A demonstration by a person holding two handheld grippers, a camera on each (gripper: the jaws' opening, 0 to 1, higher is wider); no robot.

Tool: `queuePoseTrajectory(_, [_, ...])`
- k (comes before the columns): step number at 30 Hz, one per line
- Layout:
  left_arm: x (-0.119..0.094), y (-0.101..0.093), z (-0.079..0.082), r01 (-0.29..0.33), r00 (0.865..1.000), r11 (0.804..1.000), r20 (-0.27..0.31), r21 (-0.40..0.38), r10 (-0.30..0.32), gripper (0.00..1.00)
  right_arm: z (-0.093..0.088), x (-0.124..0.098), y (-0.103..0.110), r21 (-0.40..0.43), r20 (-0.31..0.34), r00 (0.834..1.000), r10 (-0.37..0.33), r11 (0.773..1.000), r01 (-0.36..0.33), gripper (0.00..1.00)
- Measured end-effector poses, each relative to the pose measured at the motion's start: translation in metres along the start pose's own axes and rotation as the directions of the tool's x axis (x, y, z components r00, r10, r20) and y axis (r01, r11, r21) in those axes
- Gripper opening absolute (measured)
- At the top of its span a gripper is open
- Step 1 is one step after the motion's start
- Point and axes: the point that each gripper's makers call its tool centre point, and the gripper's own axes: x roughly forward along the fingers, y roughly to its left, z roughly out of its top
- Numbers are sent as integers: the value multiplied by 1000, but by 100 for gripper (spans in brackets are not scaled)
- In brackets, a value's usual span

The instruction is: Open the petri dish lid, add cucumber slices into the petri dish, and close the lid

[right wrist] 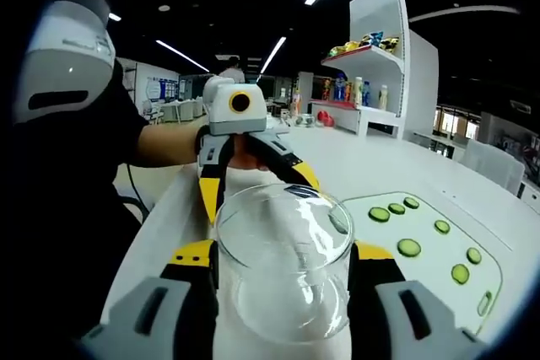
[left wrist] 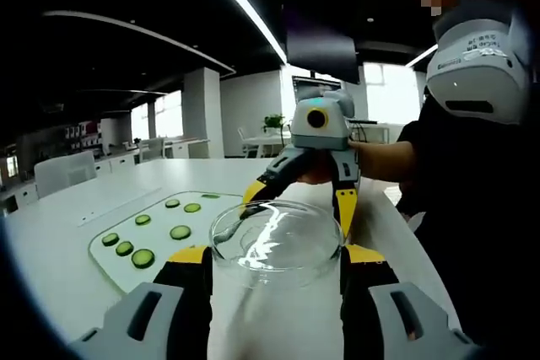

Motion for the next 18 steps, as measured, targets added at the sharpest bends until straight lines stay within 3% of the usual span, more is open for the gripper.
queuePoseTrajectory(18, [-56,15,-6,-88,996,996,-11,-2,88,60,23,51,12,-34,12,997,82,996,-82,59])
